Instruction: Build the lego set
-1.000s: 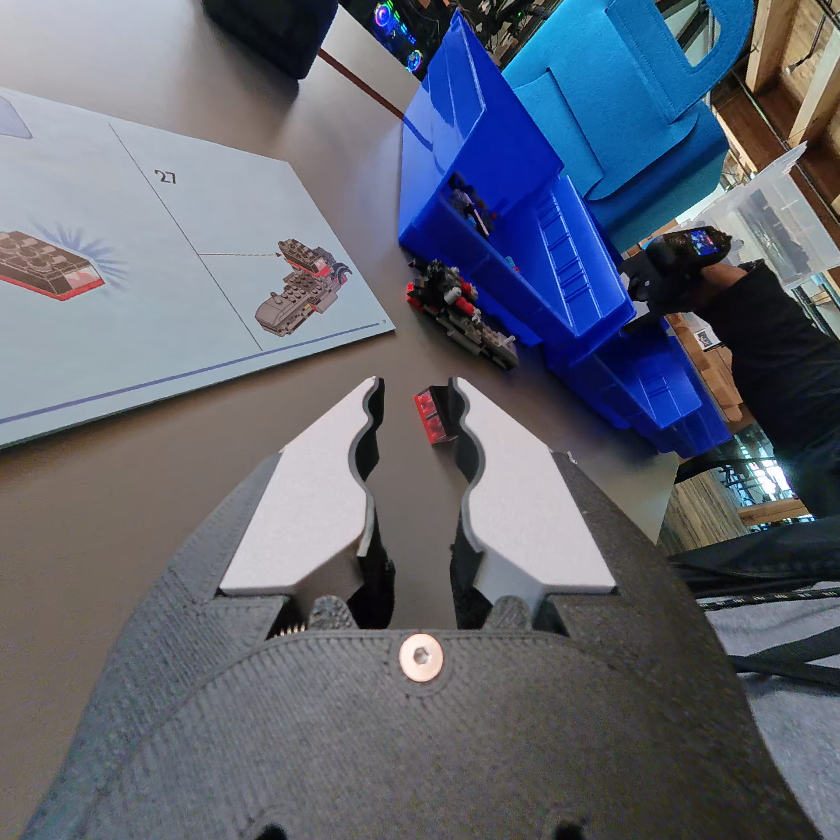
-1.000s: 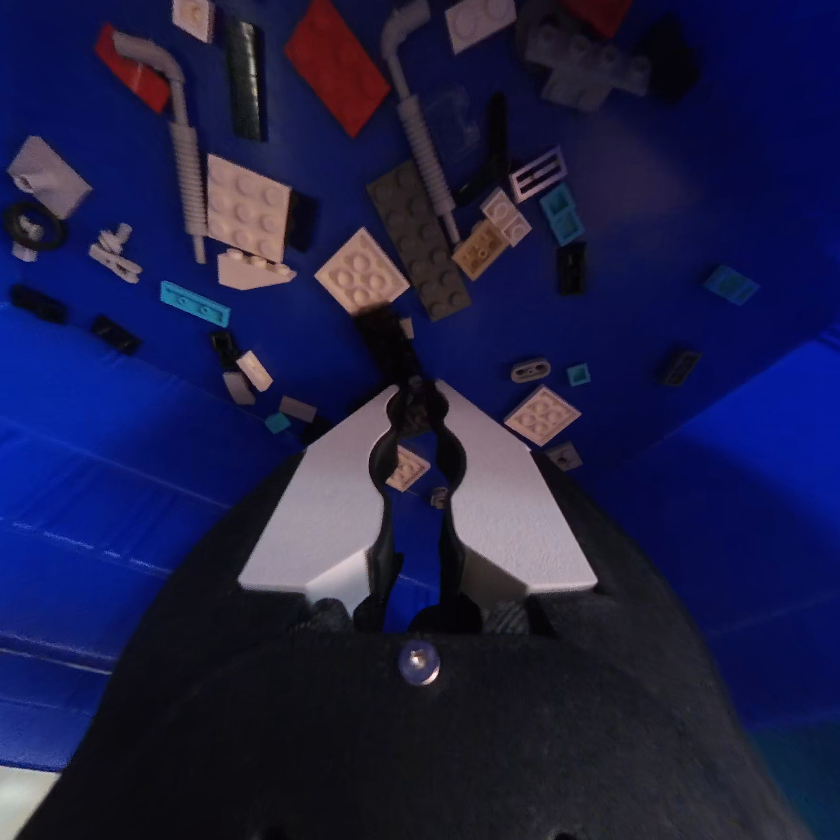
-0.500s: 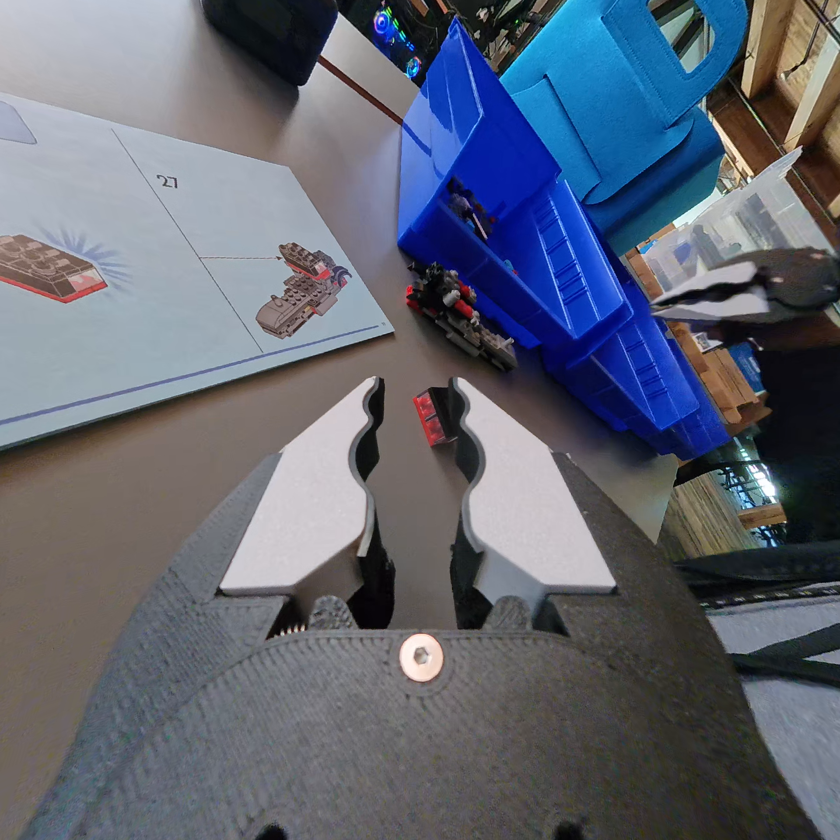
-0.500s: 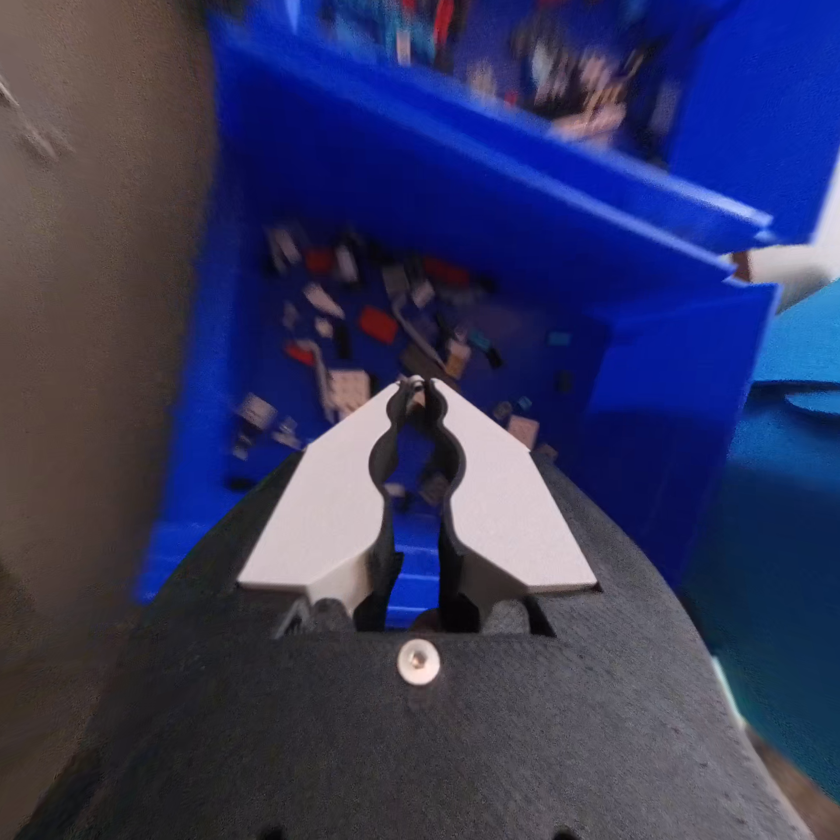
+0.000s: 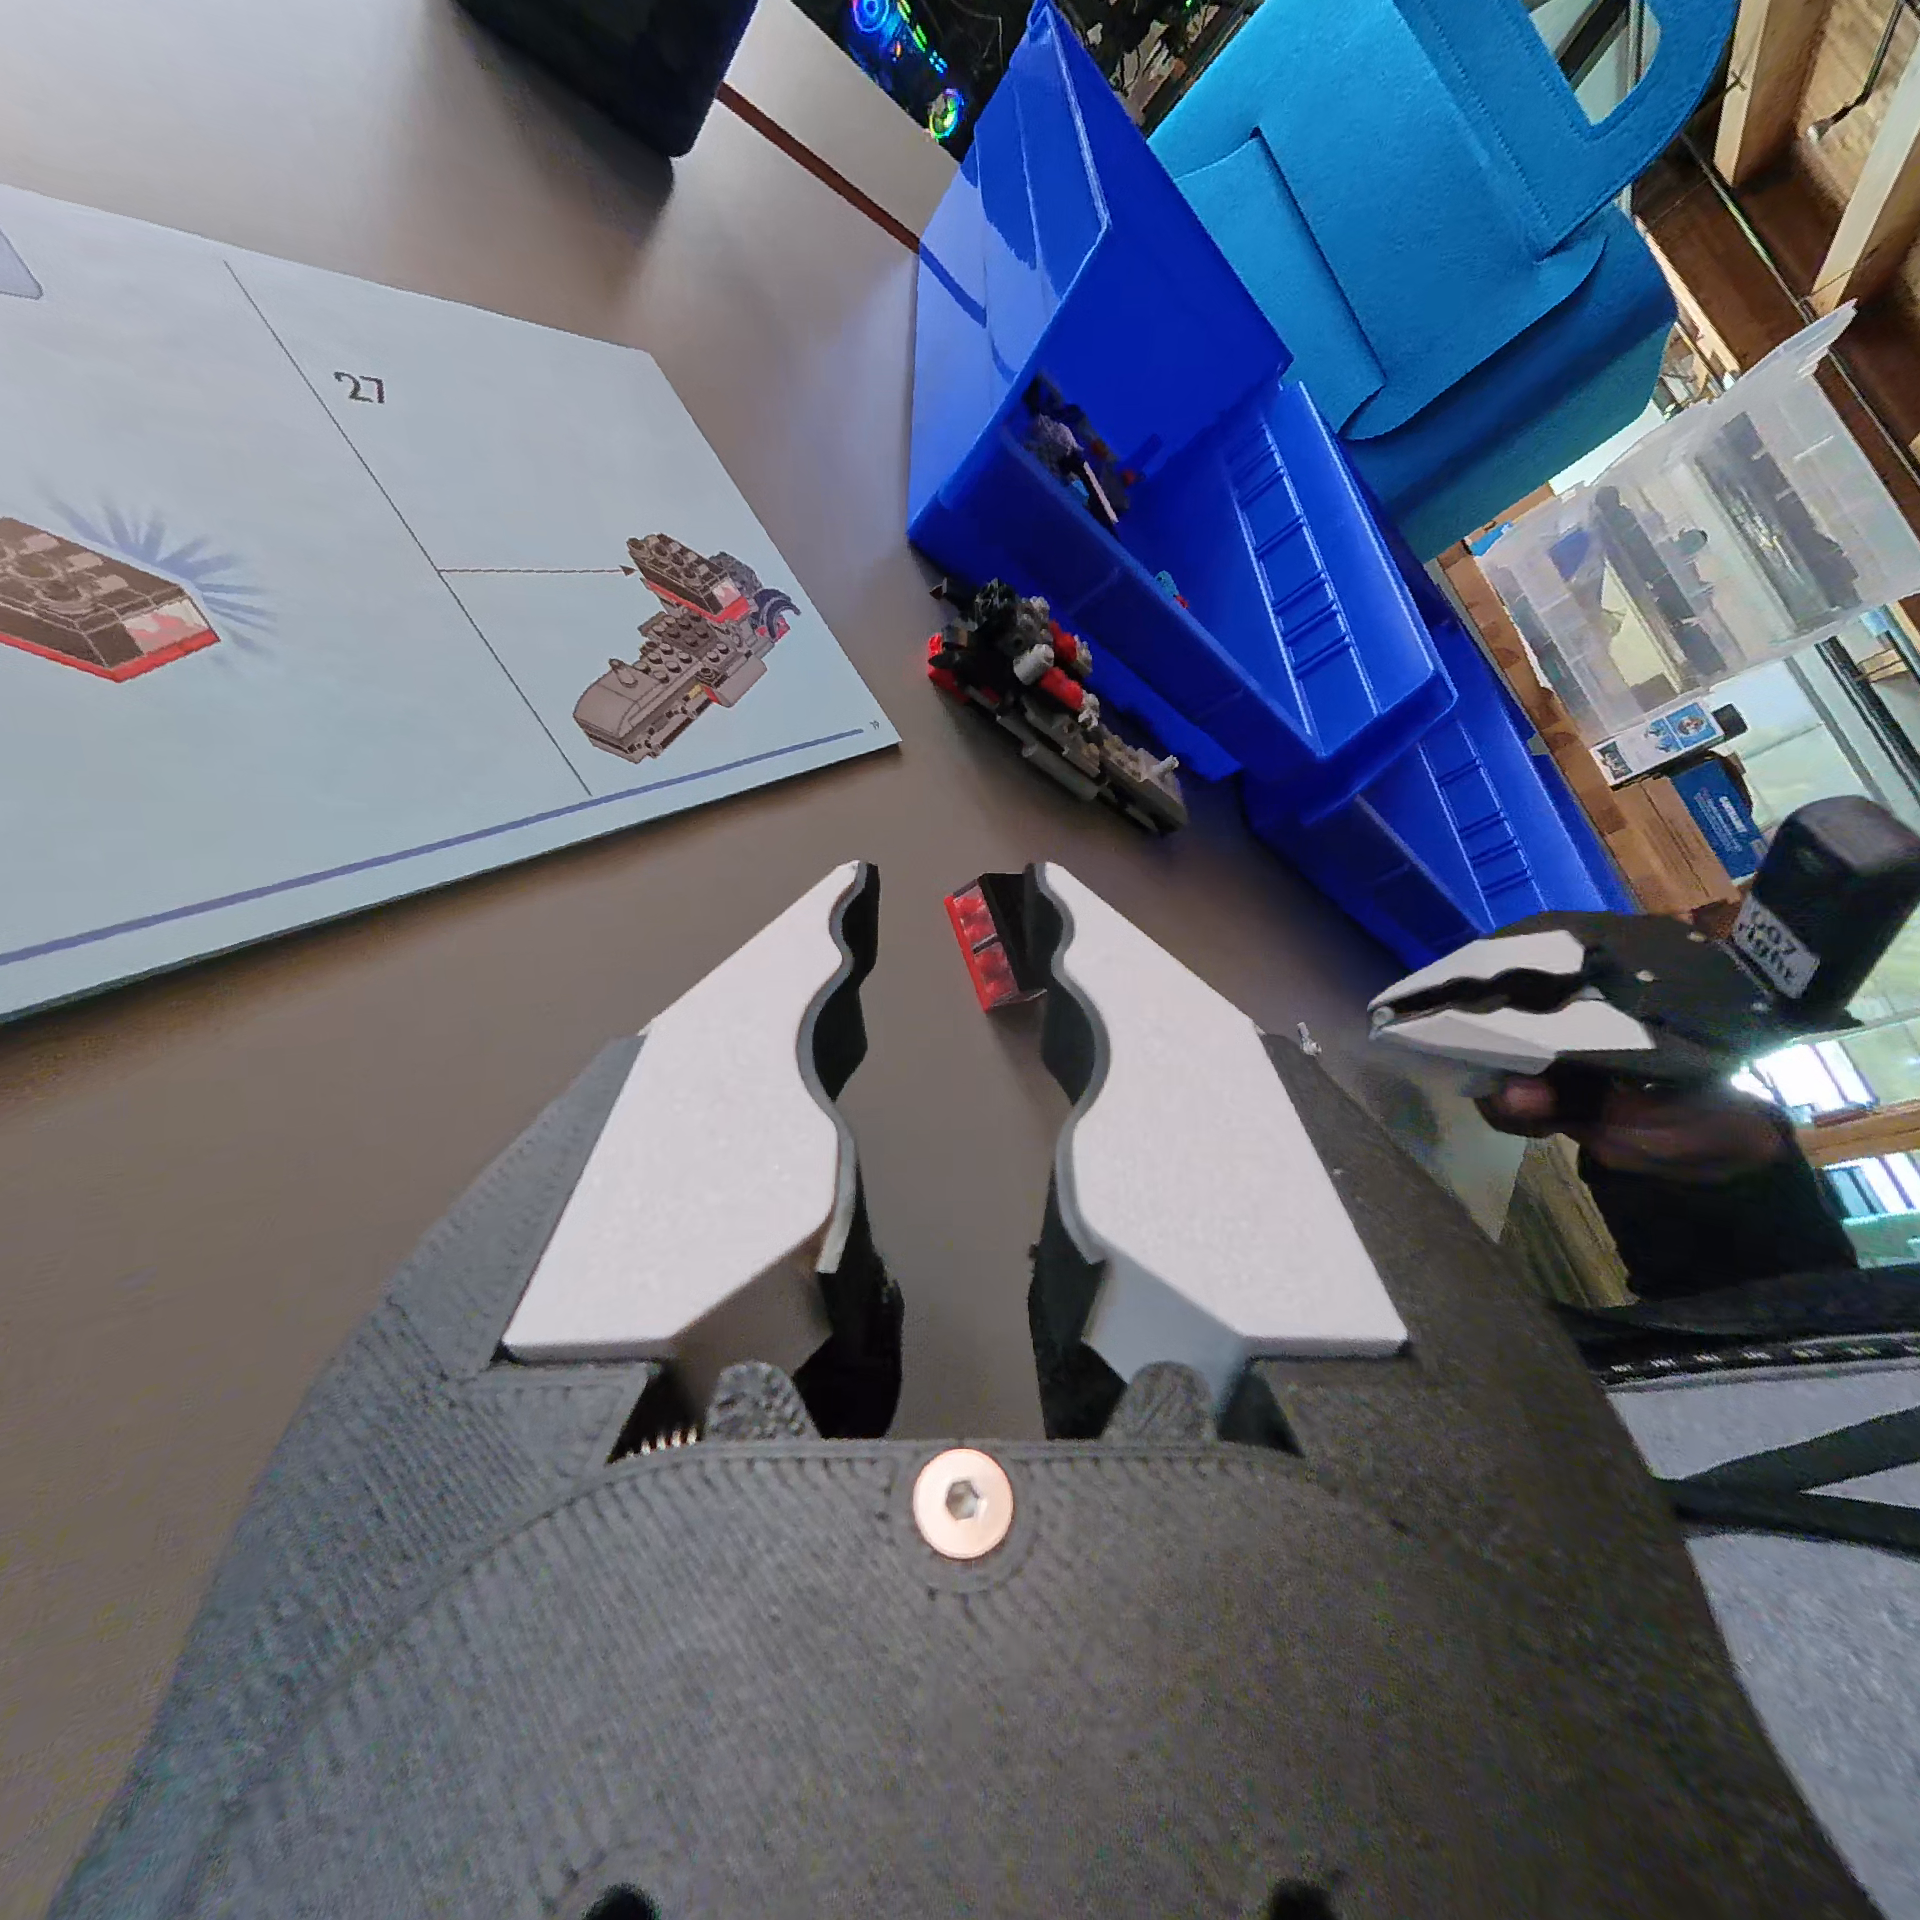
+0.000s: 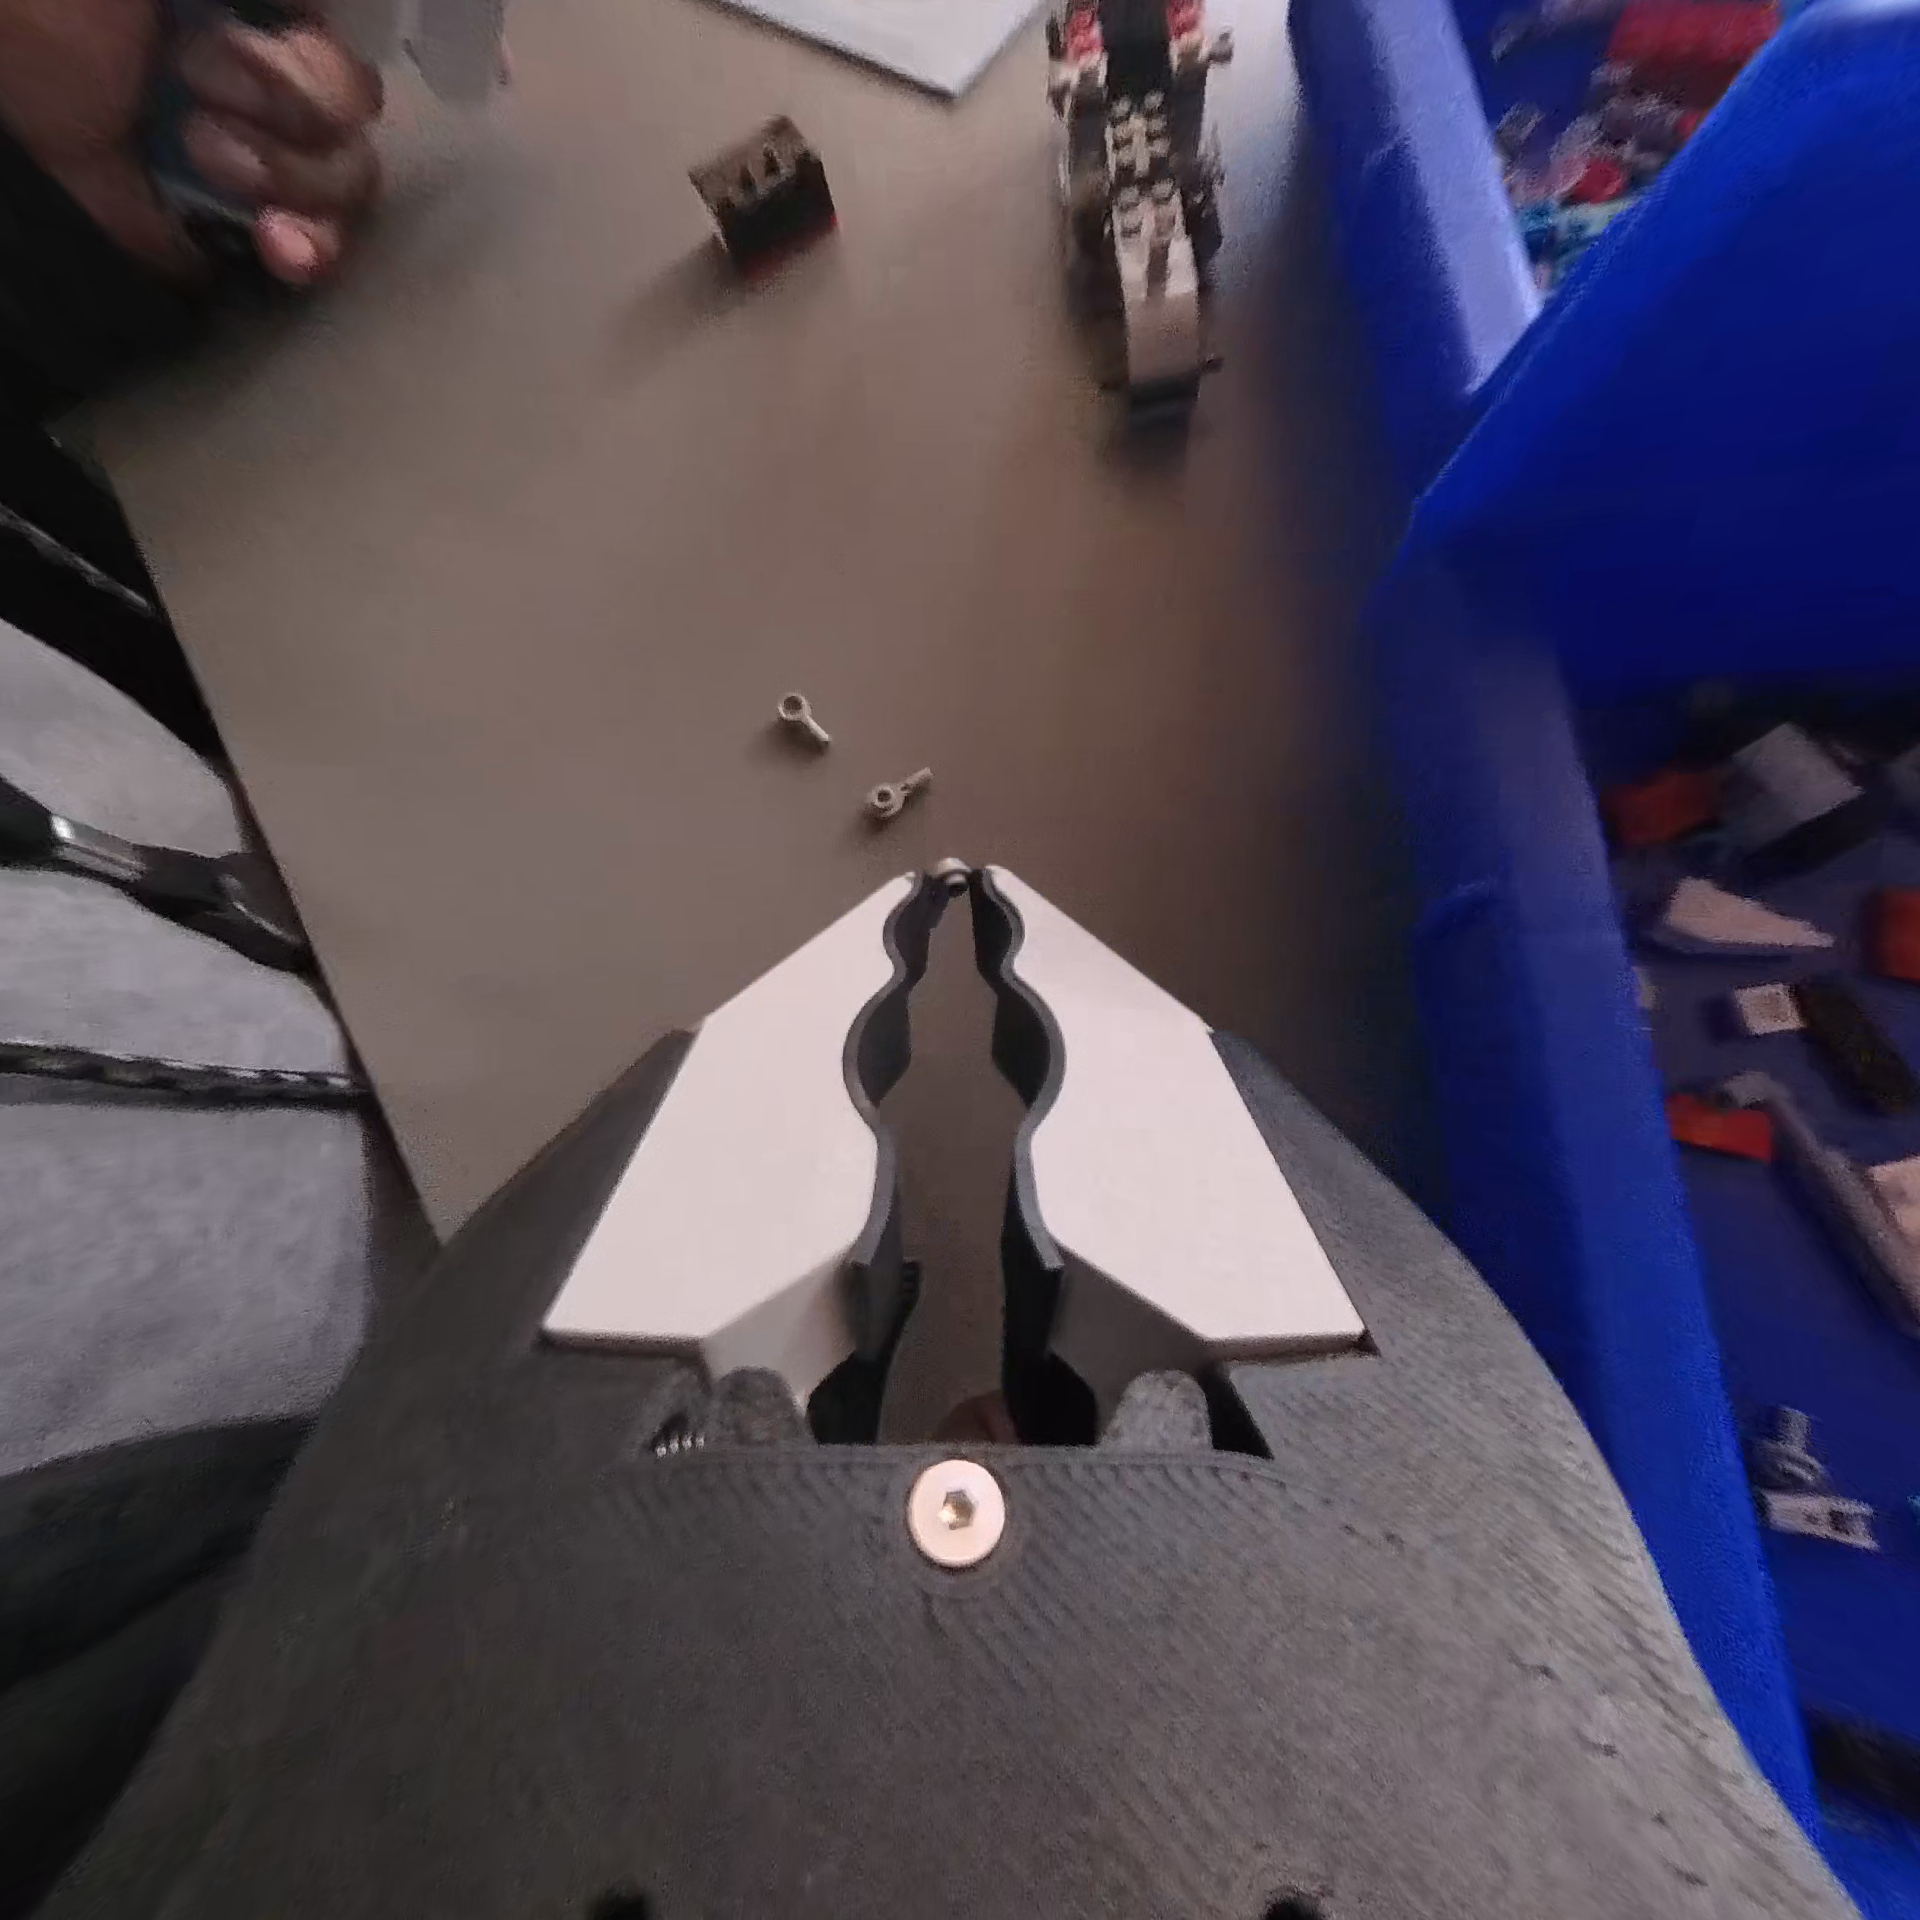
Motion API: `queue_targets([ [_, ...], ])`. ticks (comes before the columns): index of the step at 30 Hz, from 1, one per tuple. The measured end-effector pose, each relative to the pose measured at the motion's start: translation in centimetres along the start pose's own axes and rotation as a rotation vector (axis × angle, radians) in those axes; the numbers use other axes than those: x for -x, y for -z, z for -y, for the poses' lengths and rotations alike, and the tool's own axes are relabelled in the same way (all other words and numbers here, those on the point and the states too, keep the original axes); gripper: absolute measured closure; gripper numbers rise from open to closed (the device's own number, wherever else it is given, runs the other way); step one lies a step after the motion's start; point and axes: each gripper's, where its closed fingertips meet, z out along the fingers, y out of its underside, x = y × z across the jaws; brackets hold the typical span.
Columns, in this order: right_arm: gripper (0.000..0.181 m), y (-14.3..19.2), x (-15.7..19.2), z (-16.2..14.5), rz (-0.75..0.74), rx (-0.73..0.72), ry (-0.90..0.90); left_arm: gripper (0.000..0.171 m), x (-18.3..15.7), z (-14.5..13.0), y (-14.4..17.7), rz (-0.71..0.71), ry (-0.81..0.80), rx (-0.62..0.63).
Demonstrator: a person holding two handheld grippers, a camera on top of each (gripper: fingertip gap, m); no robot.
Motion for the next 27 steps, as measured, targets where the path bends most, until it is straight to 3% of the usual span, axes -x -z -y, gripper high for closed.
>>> queue_targets([
  [4, 0.170, -1.2, -0.3, -1.4, 0.003, 0.041, 0.018, 0.143, 0.2, 0.0, 0.0, 0.011, 0.002, 0.001],
  [9, 0.161, 0.1, 0.0, -0.3, 0.080, -0.012, -0.034, 0.143, 0.4, 0.0, -0.1, 0.026, 0.012, 0.000],
  [12, 0.160, 4.7, -0.2, 3.5, 0.145, -0.119, -0.023, 0.143, 0.6, 0.1, -0.1, 0.031, 0.022, 0.000],
  [16, 0.166, 10.6, -6.2, 9.4, 0.022, -0.153, 0.136, 0.143, 0.6, -0.1, -0.2, 0.029, 0.022, 0.012],
  [20, 0.166, 6.4, -12.3, 8.2, 0.024, 0.133, 0.186, 0.143, 0.4, 0.1, 0.0, 0.029, 0.010, -0.008],
  [24, 0.166, 1.5, -13.8, 4.4, 0.074, 0.368, 0.213, 0.143, 0.5, 0.6, 0.5, 0.041, 0.000, -0.055],
  [27, 0.165, -0.4, -14.5, 2.7, 0.068, 0.430, 0.220, 0.143, 0.5, 0.6, 0.5, 0.039, 0.007, -0.056],
])
